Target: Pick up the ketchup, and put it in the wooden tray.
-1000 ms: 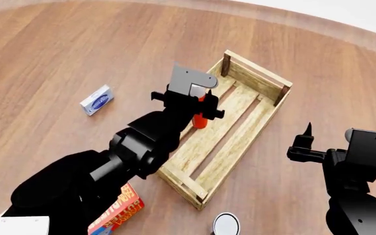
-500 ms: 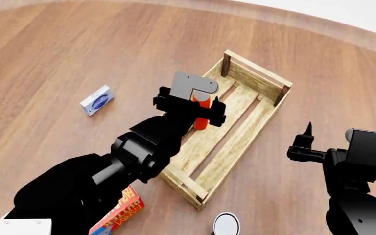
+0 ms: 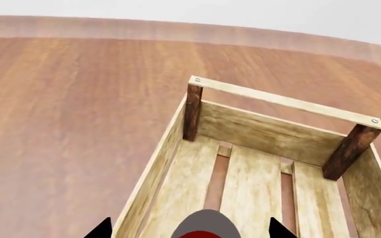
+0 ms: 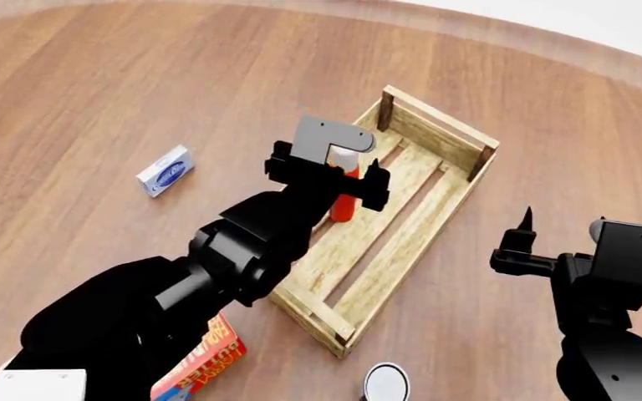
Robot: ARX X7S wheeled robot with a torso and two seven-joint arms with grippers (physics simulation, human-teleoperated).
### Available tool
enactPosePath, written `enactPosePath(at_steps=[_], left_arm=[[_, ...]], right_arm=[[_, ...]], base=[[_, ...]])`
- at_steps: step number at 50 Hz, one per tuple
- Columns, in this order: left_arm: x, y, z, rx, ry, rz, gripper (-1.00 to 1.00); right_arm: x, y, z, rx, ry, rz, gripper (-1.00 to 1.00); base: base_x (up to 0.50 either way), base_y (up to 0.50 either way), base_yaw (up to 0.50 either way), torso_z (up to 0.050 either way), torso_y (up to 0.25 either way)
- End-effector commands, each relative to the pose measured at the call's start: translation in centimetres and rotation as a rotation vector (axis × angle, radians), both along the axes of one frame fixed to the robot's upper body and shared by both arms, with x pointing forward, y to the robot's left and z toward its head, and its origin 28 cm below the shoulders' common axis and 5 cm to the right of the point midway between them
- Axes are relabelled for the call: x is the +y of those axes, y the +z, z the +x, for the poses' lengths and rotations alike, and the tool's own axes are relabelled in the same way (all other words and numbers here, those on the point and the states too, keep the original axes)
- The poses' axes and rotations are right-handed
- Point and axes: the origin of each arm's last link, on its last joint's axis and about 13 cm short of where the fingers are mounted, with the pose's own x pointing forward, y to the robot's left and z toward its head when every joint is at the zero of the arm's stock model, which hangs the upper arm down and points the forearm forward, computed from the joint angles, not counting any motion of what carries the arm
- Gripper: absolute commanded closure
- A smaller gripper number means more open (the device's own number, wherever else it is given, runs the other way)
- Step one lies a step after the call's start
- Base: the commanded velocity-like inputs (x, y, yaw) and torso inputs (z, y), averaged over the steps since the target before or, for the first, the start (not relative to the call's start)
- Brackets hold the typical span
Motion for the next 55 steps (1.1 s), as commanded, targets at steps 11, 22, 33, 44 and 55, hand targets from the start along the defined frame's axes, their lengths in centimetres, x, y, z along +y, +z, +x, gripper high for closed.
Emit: enactPosePath(at_steps=[11,22,33,44,55], left_arm=[[-0.1,0.3,0.0,-0.006,-0.018,0.004,-1.00],[0.0,0.3,0.1,-0.016,-0.017,0.019,-1.00],[0.0,0.9,0.3,-0.024,-0.026,0.008,-1.00],[1.4,3.1,-0.5,-0.107,-0.023,-0.081,-1.00],[6.3,3.9,-3.3,-0.200,0.108,-0.181,-1.00]], right_arm=[[0.0,0.0,0.0,-0.011,0.001,-0.004,-1.00],[0.0,0.0,0.0,-0.017,0.003,-0.003,-1.00],[0.0,0.0,0.0,-0.025,0.007,-0.003,-1.00],[0.0,0.0,0.1,-0.029,0.013,-0.004,-1.00],[0.0,0.0,0.1,-0.032,0.024,-0.020,-1.00]], base=[[0.00,0.00,0.00,-0.012,0.124],[0.00,0.00,0.00,-0.012,0.129],[0.00,0.00,0.00,-0.012,0.127],[0.00,0.00,0.00,-0.012,0.124],[0.00,0.00,0.00,-0.011,0.101]])
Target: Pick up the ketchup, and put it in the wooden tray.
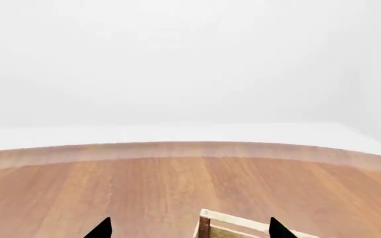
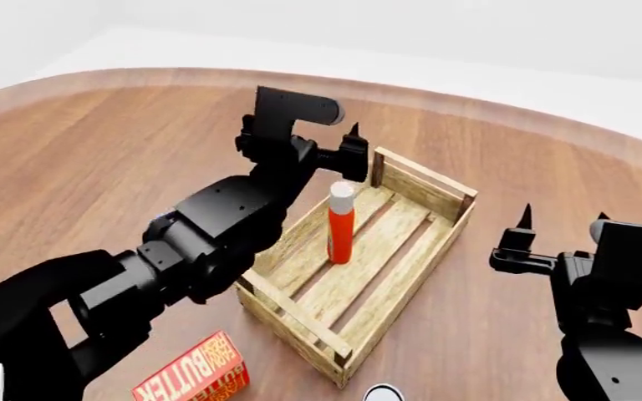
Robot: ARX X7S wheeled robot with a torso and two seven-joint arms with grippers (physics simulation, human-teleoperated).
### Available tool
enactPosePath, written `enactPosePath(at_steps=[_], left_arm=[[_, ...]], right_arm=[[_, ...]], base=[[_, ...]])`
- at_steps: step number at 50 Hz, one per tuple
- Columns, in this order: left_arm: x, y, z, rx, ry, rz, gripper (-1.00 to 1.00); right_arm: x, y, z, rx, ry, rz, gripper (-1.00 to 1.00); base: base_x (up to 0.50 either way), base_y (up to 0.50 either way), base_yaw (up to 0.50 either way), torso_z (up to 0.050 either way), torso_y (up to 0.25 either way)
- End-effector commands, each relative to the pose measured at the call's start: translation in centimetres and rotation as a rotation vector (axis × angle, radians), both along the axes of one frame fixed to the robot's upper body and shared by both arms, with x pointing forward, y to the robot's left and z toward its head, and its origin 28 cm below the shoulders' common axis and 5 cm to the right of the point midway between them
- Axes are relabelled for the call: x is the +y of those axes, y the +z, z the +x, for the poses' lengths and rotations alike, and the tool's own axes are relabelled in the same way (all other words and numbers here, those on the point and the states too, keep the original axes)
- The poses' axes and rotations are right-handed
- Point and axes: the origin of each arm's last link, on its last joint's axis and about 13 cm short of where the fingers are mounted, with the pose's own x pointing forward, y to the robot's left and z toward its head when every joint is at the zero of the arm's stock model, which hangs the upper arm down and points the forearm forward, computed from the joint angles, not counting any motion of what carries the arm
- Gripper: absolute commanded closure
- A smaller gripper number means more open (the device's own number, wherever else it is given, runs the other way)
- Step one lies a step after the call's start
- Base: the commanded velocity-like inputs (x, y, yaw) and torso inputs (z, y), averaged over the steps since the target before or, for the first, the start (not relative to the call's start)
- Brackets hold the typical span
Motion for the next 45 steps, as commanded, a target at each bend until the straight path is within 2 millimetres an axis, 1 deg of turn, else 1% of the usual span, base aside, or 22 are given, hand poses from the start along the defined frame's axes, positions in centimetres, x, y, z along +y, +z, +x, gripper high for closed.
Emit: enactPosePath(at_steps=[1,2,3,4,5,7,9,14,17,19,21,22,24,26,27,29,37,45], left_arm=[[4.0,0.8,-2.6,-0.066,0.101,-0.094,-1.00],[4.4,0.6,-3.0,-0.066,0.112,-0.099,-1.00],[4.9,0.4,-3.4,-0.077,0.131,-0.104,-1.00],[5.2,0.2,-3.7,-0.085,0.142,-0.106,-1.00],[5.7,0.0,-4.2,-0.085,0.159,-0.113,-1.00],[6.6,-0.5,-5.0,-0.075,0.193,-0.124,-1.00],[7.4,-1.0,-5.6,-0.060,0.229,-0.134,-1.00],[9.3,-2.5,-7.3,-0.034,0.322,-0.149,-1.00],[10.0,-3.1,-8.4,-0.023,0.360,-0.161,-1.00],[10.4,-3.6,-9.2,-0.015,0.385,-0.171,-1.00],[10.8,-4.1,-9.9,-0.013,0.409,-0.178,-1.00],[10.9,-4.3,-10.2,-0.009,0.418,-0.182,-1.00],[11.1,-4.8,-10.9,-0.001,0.426,-0.188,-1.00],[11.3,-5.3,-11.8,0.008,0.430,-0.191,-1.00],[11.4,-5.5,-12.4,0.011,0.431,-0.193,-1.00],[11.7,-5.6,-13.2,0.014,0.434,-0.198,-1.00],[12.7,-6.1,-15.7,0.011,0.433,-0.200,-1.00],[13.3,-6.9,-17.4,0.018,0.417,-0.197,-1.00]], right_arm=[[0.0,0.0,0.0,-0.002,0.011,-0.013,-1.00],[0.0,0.0,0.0,-0.002,0.012,-0.016,-1.00],[-0.2,0.7,-1.3,0.013,-0.001,-0.021,-1.00],[-0.3,1.1,-2.2,0.022,-0.009,-0.024,-1.00],[-0.2,1.8,-3.4,0.034,0.024,-0.026,-1.00],[0.7,1.9,-3.4,0.040,0.045,-0.031,-1.00],[1.1,1.8,-3.2,0.039,0.053,-0.037,-1.00],[1.3,1.8,-3.0,0.037,0.065,-0.062,-1.00],[1.3,1.8,-3.0,0.039,0.078,-0.069,-1.00],[1.9,1.9,-4.6,0.031,0.057,-0.070,-1.00],[2.2,2.0,-5.4,0.028,0.060,-0.067,-1.00],[2.5,1.7,-6.2,0.010,0.064,-0.068,-1.00],[3.6,1.2,-6.1,-0.003,0.079,-0.073,-1.00],[4.8,0.7,-4.8,-0.006,0.108,-0.071,-1.00],[5.3,0.5,-4.5,-0.013,0.125,-0.065,-1.00],[6.1,0.1,-4.4,-0.030,0.158,-0.050,-1.00],[8.2,-0.6,-6.0,-0.043,0.250,-0.012,-1.00],[9.7,-1.2,-6.7,-0.022,0.303,0.006,-1.00]], base=[[0.00,0.00,0.00,0.000,0.000],[0.00,0.00,0.00,0.000,0.000],[0.00,0.00,0.00,0.000,0.000],[0.00,0.00,0.00,0.000,0.000],[0.00,0.00,0.00,0.000,0.000],[0.00,0.00,0.00,0.000,0.000],[0.00,0.00,0.00,0.000,0.000],[0.00,0.00,0.00,0.000,0.000],[0.00,0.00,0.00,0.000,0.000],[0.00,0.00,0.00,0.000,0.000],[0.00,0.00,0.00,0.000,0.000],[0.00,0.00,0.00,0.000,0.000],[0.00,0.00,0.00,0.000,0.000],[0.00,0.00,0.00,0.000,0.000],[0.00,0.00,0.00,0.000,0.000],[0.00,0.00,0.00,0.000,0.000],[0.00,0.00,0.00,0.000,0.000],[0.00,0.00,0.00,0.000,0.000]])
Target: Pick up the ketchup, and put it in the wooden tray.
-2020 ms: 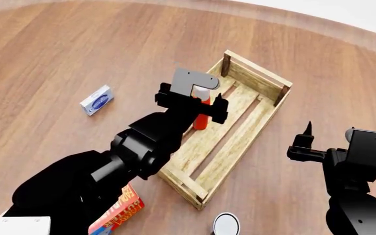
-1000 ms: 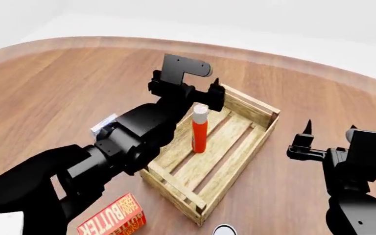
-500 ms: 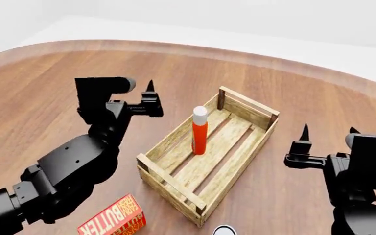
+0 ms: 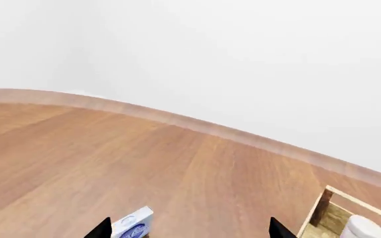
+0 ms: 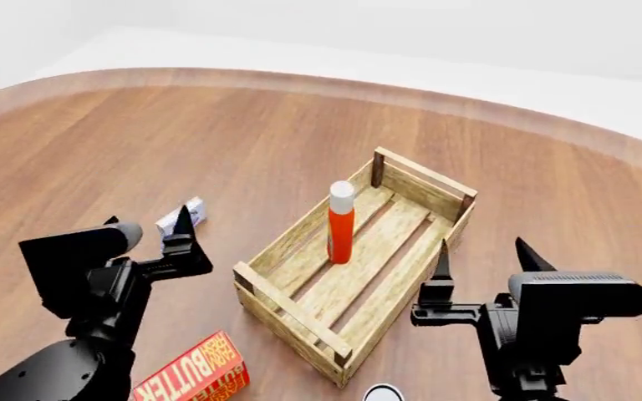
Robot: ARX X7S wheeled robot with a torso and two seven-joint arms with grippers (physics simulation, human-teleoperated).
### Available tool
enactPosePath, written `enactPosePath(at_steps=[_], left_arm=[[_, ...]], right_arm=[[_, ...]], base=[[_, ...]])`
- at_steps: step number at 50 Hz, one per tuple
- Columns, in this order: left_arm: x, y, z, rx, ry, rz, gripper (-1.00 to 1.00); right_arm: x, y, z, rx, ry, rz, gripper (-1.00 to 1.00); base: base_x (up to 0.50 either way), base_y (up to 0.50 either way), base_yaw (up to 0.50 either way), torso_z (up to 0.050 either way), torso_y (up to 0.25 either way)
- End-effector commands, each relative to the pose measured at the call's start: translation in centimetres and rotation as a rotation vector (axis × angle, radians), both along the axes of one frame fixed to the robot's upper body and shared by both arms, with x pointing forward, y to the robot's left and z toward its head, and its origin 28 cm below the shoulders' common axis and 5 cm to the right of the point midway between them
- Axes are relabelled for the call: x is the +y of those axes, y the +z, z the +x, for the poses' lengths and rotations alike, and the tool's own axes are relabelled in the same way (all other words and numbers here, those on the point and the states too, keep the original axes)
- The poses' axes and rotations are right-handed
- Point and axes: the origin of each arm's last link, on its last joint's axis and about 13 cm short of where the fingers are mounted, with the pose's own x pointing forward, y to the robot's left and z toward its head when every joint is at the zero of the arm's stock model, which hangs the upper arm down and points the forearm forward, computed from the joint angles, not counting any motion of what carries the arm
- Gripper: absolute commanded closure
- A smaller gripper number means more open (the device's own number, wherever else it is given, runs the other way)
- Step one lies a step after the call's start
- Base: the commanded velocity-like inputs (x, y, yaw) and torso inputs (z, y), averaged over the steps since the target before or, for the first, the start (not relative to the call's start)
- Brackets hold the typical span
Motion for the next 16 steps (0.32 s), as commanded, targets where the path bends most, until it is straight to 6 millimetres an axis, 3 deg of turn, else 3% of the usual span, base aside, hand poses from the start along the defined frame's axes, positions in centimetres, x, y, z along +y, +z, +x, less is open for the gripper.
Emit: enactPosePath(at_steps=[1,16], left_arm=[[1.2,-0.8,-3.1,0.011,0.003,-0.013,-1.00],[1.7,-1.7,-4.5,0.037,0.015,-0.018,-1.00]], right_arm=[[2.6,-0.8,-1.2,0.008,0.091,0.033,-1.00],[4.9,-2.3,-0.7,0.054,0.201,0.057,-1.00]], base=[[0.00,0.00,0.00,0.000,0.000],[0.00,0.00,0.00,0.000,0.000]])
